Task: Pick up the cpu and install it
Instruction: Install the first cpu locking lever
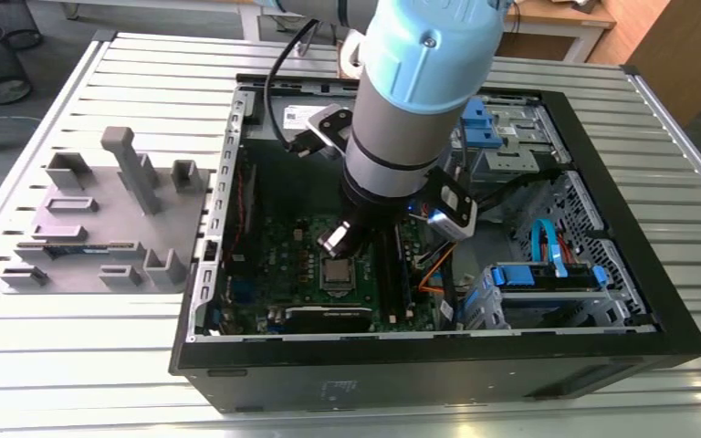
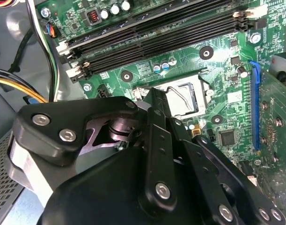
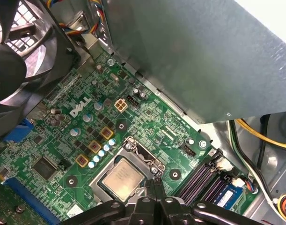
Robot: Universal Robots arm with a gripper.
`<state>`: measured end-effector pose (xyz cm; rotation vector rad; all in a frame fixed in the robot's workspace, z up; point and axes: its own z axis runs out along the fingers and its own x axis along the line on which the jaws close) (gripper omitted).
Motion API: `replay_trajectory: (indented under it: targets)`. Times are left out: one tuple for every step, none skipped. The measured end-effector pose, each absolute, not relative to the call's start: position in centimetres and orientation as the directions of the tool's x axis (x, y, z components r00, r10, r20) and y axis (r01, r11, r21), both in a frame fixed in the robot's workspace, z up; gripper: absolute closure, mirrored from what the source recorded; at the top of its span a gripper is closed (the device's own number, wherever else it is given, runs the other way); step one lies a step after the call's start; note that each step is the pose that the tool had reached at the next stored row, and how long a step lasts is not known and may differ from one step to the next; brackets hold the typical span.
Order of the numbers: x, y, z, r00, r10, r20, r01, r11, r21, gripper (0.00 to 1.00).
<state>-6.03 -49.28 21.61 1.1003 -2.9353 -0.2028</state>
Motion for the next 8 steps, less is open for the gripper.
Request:
replay_trajectory:
  targets:
    - [-6.03, -49.31, 21.53, -0.756, -0.653, -0.045, -0.653, 0.747, 0.121, 0.89]
    - [-6.04, -49.33, 21.47, -0.756, -0.653, -0.045, -0.653, 0.748, 0.121, 0.89]
    - [-6.04, -49.34, 21.41, -0.757, -0.652, -0.045, -0.652, 0.749, 0.121, 0.89]
    - [-6.03, -49.37, 21.37, -0.757, -0.651, -0.045, -0.651, 0.749, 0.121, 0.89]
    - [-6.04, -49.41, 21.34, -0.758, -0.651, -0.045, -0.651, 0.749, 0.121, 0.89]
    - [-6.05, -49.46, 21.31, -0.758, -0.651, -0.045, -0.651, 0.750, 0.121, 0.89]
    - [-6.07, -49.51, 21.28, -0.758, -0.651, -0.045, -0.651, 0.750, 0.121, 0.89]
    - [-6.09, -49.56, 21.27, -0.758, -0.650, -0.045, -0.650, 0.750, 0.121, 0.89]
